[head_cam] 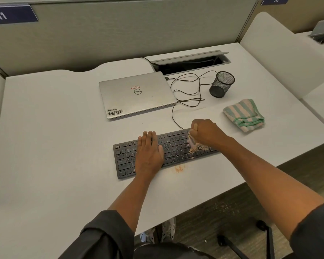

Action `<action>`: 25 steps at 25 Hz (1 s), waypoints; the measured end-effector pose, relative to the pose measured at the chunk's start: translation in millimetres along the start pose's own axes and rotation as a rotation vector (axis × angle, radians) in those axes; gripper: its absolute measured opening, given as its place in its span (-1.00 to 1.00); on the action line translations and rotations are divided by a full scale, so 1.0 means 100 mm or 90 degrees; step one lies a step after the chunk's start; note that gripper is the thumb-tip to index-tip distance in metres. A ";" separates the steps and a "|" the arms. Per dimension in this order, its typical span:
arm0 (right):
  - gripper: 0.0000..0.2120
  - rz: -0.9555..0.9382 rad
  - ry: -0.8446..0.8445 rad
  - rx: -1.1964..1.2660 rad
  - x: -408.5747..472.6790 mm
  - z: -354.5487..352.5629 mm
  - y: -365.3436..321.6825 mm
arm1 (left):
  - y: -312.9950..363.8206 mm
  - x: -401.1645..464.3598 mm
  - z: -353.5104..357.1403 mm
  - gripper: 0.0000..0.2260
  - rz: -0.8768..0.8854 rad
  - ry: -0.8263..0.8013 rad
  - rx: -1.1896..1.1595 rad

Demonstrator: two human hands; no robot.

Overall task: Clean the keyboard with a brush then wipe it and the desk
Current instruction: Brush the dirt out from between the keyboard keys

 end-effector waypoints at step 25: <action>-0.72 -0.017 -0.202 0.027 -0.11 0.22 -0.19 | 0.01 -0.01 -0.01 -0.44 0.005 0.006 -0.014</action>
Point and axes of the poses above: each hand's wrist, its own x-axis towards the middle knuckle, its own z-axis out of the palm, y = z × x, the point moved 6 cm from there along x, towards the middle knuckle, and after that the axes turned 10 degrees about z, right-handed, at the moved point
